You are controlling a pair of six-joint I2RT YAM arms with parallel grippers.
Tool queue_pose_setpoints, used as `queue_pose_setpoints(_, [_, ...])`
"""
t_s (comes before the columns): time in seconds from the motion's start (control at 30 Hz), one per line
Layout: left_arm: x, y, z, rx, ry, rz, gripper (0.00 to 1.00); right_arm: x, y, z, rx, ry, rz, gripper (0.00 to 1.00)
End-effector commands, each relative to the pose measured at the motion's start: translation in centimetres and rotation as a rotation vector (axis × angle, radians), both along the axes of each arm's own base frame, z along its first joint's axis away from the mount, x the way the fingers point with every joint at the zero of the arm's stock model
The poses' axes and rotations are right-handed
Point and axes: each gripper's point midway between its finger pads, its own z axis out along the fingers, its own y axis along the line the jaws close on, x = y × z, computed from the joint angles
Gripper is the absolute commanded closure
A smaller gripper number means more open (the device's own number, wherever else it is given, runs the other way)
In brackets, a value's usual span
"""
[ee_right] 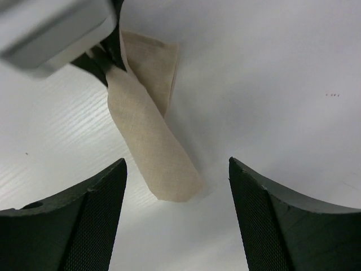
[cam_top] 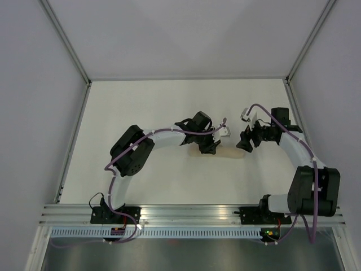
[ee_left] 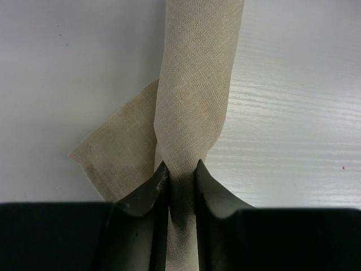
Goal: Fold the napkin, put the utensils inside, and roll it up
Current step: Roll the napkin at the center of the board.
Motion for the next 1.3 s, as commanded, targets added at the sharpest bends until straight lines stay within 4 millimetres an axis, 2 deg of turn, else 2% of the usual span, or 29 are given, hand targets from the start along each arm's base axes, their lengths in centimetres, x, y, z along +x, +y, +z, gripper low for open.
queue_pose_setpoints(0.0, [-4.2, 4.5, -5.6, 0.209, 0.28, 0.023, 0.89, -0.3, 0.5, 0.2, -0.094, -0.213, 0.06, 0.22])
queue_pose_setpoints(0.03, [-4.1, 4.4, -5.5, 0.204, 0.286, 0.022, 0.88, 0.5, 0.6, 0.4, -0.128, -0.29, 0.053, 0.22])
queue_pose_setpoints(0.07, [-4.2, 4.4, -5.5, 0.203, 0.295, 0.02, 0.86, -0.9, 1.9, -1.2, -0.154, -0.287, 0.088, 0.21])
queue_pose_setpoints(0.13, [-4.0, 4.4, -5.3, 0.2, 0.313, 0.03, 0.85, -0.3, 2.1, -0.7, -0.225, -0.389, 0.068, 0.18])
queue_pose_setpoints(0.17, [-4.2, 4.4, -5.4, 0.197, 0.333, 0.027, 0.83, -1.2, 3.2, -1.6, -0.235, -0.391, 0.103, 0.17])
queue_pose_setpoints(0.37, [-5.1, 4.3, -6.0, 0.221, 0.429, 0.029, 0.78, -2.0, 5.5, -2.5, -0.281, -0.403, 0.173, 0.15])
queue_pose_setpoints(0.57, [-5.3, 4.0, -6.0, 0.223, 0.458, 0.031, 0.75, -2.3, 6.5, -4.1, -0.32, -0.378, 0.223, 0.15])
queue_pose_setpoints(0.73, [-5.4, 4.1, -6.4, 0.232, 0.471, 0.032, 0.73, -2.6, 6.6, -5.7, -0.358, -0.334, 0.263, 0.15])
queue_pose_setpoints(0.87, [-5.4, 4.2, -6.5, 0.236, 0.479, 0.033, 0.69, -2.8, 6.7, -6.7, -0.392, -0.296, 0.296, 0.19])
queue_pose_setpoints(0.97, [-5.0, 4.2, -6.2, 0.229, 0.476, 0.04, 0.65, -2.8, 6.6, -7.2, -0.407, -0.279, 0.302, 0.29])
queue_pose_setpoints(1.0, [-4.8, 4.2, -6.0, 0.221, 0.473, 0.045, 0.64, -2.8, 6.6, -7.3, -0.409, -0.27, 0.306, 0.37])
queue_pose_setpoints(1.03, [-4.5, 4.0, -5.7, 0.207, 0.47, 0.059, 0.63, -3.0, 6.6, -7.5, -0.411, -0.257, 0.307, 0.41])
queue_pose_setpoints(1.07, [-4.0, 3.6, -4.8, 0.179, 0.455, 0.064, 0.58, -3.0, 6.6, -7.4, -0.41, -0.253, 0.308, 0.46])
queue_pose_setpoints(1.1, [-3.5, 3.6, -4.4, 0.16, 0.449, 0.079, 0.57, -2.9, 6.6, -7.4, -0.409, -0.248, 0.307, 0.55])
queue_pose_setpoints(1.13, [-3.3, 3.6, -4.0, 0.145, 0.452, 0.096, 0.55, -3.0, 6.6, -7.5, -0.41, -0.237, 0.307, 0.59])
queue_pose_setpoints(1.27, [-0.4, 3.0, -0.7, 0.017, 0.397, 0.155, 0.5, -3.2, 6.5, -7.8, -0.414, -0.215, 0.313, 0.73])
